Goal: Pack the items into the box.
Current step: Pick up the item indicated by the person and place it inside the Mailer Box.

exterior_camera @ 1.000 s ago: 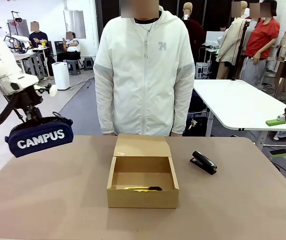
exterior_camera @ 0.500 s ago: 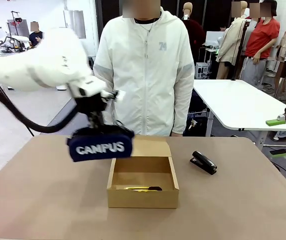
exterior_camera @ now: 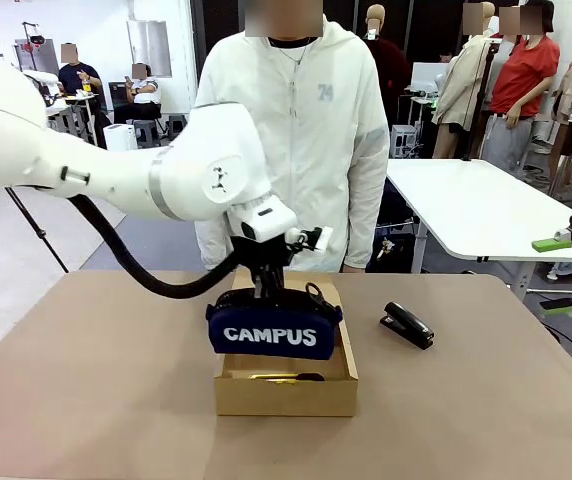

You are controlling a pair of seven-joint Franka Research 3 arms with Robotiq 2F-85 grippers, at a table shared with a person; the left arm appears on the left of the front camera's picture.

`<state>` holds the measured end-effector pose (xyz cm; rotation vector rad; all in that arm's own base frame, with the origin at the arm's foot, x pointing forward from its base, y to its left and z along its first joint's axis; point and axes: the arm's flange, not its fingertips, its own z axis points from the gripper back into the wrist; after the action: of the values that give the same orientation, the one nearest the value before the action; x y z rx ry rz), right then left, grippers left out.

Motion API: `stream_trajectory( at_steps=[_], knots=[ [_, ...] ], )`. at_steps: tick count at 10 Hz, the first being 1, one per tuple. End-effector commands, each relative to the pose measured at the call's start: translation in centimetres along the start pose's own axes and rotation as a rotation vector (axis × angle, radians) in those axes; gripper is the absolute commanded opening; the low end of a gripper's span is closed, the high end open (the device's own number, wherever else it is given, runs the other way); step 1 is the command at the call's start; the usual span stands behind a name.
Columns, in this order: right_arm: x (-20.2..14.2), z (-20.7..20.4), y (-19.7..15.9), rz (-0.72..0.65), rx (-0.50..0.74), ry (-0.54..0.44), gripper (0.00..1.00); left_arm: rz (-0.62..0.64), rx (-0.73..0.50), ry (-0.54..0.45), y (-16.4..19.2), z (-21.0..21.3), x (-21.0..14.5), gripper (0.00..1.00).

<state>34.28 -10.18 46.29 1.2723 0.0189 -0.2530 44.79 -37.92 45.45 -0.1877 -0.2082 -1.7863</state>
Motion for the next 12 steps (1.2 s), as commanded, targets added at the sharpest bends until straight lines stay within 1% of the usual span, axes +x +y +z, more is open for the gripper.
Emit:
stream_trajectory(
  at_steps=[1,2,4,7,10,11,12],
  knots=[
    [-0.1,0.2,0.1,0.015,-0.003,0.005,1.0,0.106,0.022,0.044,1.2,-0.9,0.6,0.0],
    [-0.1,0.2,0.1,0.015,-0.003,0.005,1.0,0.157,0.032,0.054,1.9,-1.8,0.7,0.0],
    [-0.1,0.2,0.1,0.015,-0.003,0.005,1.0,0.202,-0.016,0.058,3.1,-4.2,0.9,0.0],
    [-0.1,0.2,0.1,0.015,-0.003,0.005,1.0,0.201,-0.107,0.042,4.8,-7.8,1.3,0.0],
    [-0.1,0.2,0.1,0.015,-0.003,0.005,1.0,0.2,-0.18,0.087,5.9,-10.0,1.5,0.0],
    [-0.1,0.2,0.1,0.015,-0.003,0.005,1.0,0.19,-0.196,0.09,6.0,-10.2,1.4,0.26],
    [-0.1,0.2,0.1,0.015,-0.003,0.005,1.0,0.189,-0.202,0.093,6.1,-10.2,1.3,0.72]
  ],
)
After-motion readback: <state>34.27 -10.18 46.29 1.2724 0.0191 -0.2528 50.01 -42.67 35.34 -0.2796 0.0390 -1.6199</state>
